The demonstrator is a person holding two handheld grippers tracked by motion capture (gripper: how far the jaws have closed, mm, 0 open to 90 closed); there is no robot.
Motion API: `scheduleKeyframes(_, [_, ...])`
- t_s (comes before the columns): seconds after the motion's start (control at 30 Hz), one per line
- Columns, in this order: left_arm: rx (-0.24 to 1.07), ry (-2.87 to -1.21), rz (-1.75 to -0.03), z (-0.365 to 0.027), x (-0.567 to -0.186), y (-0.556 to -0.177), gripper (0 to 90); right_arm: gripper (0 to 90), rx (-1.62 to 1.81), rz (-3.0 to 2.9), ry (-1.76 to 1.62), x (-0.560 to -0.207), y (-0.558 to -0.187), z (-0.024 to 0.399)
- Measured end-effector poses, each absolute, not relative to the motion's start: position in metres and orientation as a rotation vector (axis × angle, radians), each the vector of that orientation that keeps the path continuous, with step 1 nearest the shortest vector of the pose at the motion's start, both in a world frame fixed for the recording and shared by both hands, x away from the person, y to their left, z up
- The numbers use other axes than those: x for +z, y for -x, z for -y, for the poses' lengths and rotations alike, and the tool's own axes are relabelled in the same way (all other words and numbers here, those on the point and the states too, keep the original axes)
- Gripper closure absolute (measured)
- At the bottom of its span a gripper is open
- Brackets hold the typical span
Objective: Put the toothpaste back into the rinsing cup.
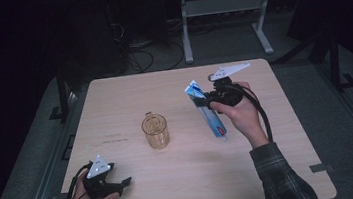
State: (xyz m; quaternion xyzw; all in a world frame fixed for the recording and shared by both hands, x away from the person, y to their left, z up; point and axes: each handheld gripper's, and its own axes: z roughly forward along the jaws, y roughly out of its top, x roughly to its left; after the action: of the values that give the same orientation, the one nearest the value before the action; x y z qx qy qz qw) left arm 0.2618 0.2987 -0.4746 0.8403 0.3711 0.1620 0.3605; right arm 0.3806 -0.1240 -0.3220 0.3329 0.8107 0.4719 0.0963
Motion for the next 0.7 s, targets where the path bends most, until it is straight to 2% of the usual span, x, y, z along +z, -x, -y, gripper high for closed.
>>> scheduleKeyframes(0.7, [0.418,-2.17,-0.952,-0.299,-0.475,-0.262,13.7,73.6,1.44,-2.403,-0.881,-0.296,-0.398,0.071])
